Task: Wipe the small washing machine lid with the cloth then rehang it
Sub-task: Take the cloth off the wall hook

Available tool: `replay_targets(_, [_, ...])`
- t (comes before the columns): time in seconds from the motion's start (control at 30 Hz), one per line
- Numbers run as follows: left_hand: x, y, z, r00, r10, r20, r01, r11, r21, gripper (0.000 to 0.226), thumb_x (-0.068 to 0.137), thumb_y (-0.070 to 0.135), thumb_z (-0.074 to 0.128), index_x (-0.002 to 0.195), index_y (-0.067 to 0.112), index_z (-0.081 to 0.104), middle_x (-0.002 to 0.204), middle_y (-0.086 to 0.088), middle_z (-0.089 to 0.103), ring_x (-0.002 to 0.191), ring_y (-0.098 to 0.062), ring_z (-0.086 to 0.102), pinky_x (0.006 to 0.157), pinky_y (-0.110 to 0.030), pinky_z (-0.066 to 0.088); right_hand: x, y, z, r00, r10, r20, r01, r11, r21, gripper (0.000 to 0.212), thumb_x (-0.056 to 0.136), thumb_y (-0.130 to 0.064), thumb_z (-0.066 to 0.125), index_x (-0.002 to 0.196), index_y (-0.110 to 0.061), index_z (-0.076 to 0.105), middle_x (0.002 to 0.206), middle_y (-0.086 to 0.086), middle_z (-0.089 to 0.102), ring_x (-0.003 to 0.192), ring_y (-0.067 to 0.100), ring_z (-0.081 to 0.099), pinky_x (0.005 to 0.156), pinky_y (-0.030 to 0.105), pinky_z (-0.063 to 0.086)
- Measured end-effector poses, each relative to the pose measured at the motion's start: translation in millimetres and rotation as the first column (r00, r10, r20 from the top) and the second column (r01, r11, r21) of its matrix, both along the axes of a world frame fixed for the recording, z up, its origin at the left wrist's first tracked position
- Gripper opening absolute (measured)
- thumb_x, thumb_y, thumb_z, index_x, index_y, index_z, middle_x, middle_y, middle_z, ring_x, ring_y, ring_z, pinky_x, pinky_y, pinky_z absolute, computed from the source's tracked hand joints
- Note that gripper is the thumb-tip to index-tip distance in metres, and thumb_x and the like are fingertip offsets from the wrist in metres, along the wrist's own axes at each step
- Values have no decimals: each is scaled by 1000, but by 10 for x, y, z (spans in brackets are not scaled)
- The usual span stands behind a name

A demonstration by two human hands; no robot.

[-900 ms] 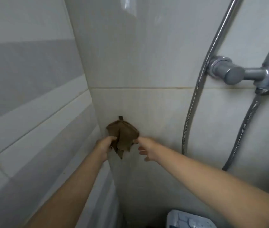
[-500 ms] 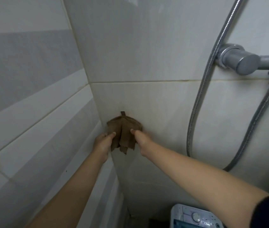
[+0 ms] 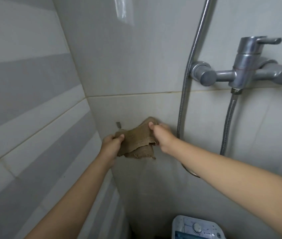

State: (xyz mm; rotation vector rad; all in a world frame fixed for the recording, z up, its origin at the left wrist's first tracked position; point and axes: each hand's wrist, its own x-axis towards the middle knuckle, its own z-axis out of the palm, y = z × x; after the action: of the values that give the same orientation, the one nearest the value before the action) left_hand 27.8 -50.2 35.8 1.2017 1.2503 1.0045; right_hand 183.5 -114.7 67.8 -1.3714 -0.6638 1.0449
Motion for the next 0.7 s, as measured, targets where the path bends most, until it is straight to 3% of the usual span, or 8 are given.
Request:
replay_targets(0.1, [264, -262, -59, 997, -75, 13, 76, 989, -127, 30, 91, 14, 56, 115, -4, 58, 115, -18, 64, 99, -30, 61, 70, -32, 49, 184, -227, 47, 996, 26, 83, -28, 999, 19, 13, 92, -26, 54, 93, -13, 57, 111, 13, 64, 104, 28, 61, 99, 43, 49])
replay_targets(0.2, [570, -598, -187, 956, -196, -218, 146, 963, -227, 43, 87, 28, 60, 122, 4, 53, 126, -14, 58, 109, -27, 55, 81, -35, 39, 368, -549, 33, 971, 50, 235, -46, 999, -20, 27, 91, -30, 54, 110, -11, 58, 116, 13, 63, 109, 29, 59, 101, 46, 47])
replay_targets(0.27, [787, -855, -218, 937, -233, -259, 165, 951, -262, 49, 90, 36, 54, 127, 4, 47, 132, -14, 53, 118, -27, 51, 92, -39, 35, 480, -788, 6, 929, 65, 366, -54, 998, -39, 25, 92, -28, 53, 111, -12, 57, 113, 11, 64, 106, 28, 60, 97, 40, 49])
replay_targets(0.33, [995, -1097, -232, 934, -340, -106, 282, 887, -365, 44, 97, 41, 36, 115, 5, 53, 129, -14, 56, 111, -26, 52, 108, -46, 22, 609, -979, -75, 890, 88, 447, -60, 995, -76, 27, 94, -25, 51, 114, -8, 56, 108, 10, 63, 104, 28, 59, 86, 30, 46])
replay_targets(0.4, [1200, -1363, -222, 905, -402, 139, 421, 796, -436, 56, 98, 48, 19, 107, 5, 55, 113, -14, 62, 101, -26, 55, 112, -49, 12, 738, -1182, -160, 872, 108, 478, -64, 992, -108, 25, 93, -24, 52, 112, -8, 56, 103, 8, 62, 101, 26, 59, 81, 28, 44])
replay_targets(0.53, [1479, -1681, -338, 746, -305, 592, 606, 678, -415, 72, 95, 55, 16, 111, -3, 53, 108, -23, 62, 97, -35, 59, 86, -47, 44, 997, -1463, -369, 869, 119, 480, -58, 989, -139, 9, 87, -24, 60, 79, -20, 57, 90, 7, 65, 96, 28, 65, 83, 34, 52])
replay_targets(0.6, [1618, -1815, -432, 743, -256, 618, 582, 702, -410, 60, 96, 50, 24, 115, 2, 53, 114, -21, 61, 99, -33, 59, 79, -45, 47, 1166, -1609, -499, 850, 72, 522, 8, 989, -150, 22, 82, -24, 65, 65, -22, 51, 76, 4, 63, 83, 27, 66, 78, 36, 54])
replay_targets(0.7, [1772, -1957, -610, 805, -283, 521, 517, 766, -382, 27, 95, 27, 44, 112, 9, 57, 107, -13, 61, 95, -25, 60, 77, -42, 52, 1359, -1807, -674, 806, -21, 591, 122, 984, -132, 29, 75, -25, 72, 60, -20, 48, 61, 2, 55, 65, 24, 60, 64, 31, 49])
